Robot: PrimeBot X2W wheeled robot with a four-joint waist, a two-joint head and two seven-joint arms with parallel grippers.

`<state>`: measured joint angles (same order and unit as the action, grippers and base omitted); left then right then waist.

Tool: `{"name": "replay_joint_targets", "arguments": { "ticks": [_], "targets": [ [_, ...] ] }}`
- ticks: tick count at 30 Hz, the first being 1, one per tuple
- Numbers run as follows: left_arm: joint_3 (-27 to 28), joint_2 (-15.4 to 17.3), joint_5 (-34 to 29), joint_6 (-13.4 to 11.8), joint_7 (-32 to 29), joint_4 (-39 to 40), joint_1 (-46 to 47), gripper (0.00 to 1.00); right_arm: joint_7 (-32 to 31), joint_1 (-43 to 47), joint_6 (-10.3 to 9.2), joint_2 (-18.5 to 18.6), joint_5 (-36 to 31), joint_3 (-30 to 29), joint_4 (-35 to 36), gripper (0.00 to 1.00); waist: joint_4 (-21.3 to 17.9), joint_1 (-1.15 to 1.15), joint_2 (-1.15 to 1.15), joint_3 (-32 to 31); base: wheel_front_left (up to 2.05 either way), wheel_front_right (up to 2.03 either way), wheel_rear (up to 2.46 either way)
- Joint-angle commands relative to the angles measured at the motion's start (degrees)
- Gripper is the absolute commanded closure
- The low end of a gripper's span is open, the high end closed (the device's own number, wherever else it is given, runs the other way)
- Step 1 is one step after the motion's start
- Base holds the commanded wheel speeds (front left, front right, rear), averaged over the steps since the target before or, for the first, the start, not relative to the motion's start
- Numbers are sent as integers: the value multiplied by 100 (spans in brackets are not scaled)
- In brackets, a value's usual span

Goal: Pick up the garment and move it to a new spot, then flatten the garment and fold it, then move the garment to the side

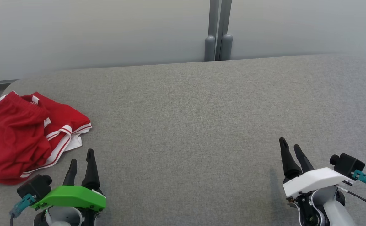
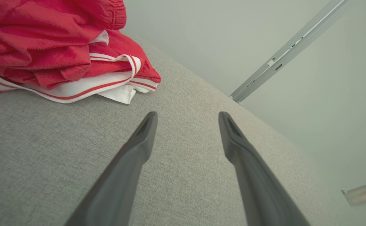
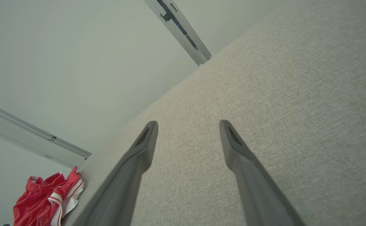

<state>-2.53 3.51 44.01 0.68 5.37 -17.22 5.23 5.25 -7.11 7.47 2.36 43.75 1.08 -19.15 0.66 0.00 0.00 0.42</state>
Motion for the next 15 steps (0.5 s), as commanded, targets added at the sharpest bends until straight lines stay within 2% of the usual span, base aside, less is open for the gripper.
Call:
{"name": "replay_joint_targets", "arguments": {
  "ticks": [1,8,15],
  "targets": [
    [-51,86,-277,-33,63,36,54,0,59,-157,2,32,-270,62,43,0,6,0,0,6,0,0,0],
    [-215,170,-876,1,183,-90,128,0,-27,-219,2,37,-1132,164,63,0,28,0,0,13,0,0,0],
    [-256,211,-1260,35,299,-183,192,0,11,-191,2,43,-1618,146,24,0,47,0,0,24,0,0,0]
  ]
}}
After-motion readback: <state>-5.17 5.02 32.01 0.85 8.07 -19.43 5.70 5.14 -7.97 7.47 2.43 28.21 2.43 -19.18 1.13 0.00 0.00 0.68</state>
